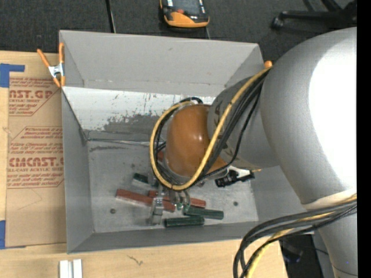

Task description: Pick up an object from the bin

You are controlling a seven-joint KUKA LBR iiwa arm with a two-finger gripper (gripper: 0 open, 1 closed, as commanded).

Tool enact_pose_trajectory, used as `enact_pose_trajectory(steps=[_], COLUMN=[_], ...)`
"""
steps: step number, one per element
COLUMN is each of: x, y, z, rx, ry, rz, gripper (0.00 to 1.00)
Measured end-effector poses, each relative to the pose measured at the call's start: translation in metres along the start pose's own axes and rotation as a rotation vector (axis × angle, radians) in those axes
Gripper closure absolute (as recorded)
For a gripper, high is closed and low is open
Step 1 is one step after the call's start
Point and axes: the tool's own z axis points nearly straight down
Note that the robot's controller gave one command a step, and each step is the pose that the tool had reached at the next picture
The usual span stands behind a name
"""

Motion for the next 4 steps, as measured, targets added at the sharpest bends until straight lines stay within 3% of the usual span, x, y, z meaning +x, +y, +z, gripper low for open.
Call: enact_pose_trajectory(steps=[1, 2, 3, 4], x=[-0.0014, 0.0059, 0.0016, 0.0034], y=[0.003, 0.0083, 0.0059, 0.0091], z=[0.0172, 0.0108, 0.0139, 0.0079], rx=[-0.001, 0.001, 0.001, -0.001], ry=[-0.002, 0.003, 0.0, -0.005], rz=[0.015, 0.089, 0.049, 0.09], gripper=[0.0, 0.0, 0.0, 1.0])
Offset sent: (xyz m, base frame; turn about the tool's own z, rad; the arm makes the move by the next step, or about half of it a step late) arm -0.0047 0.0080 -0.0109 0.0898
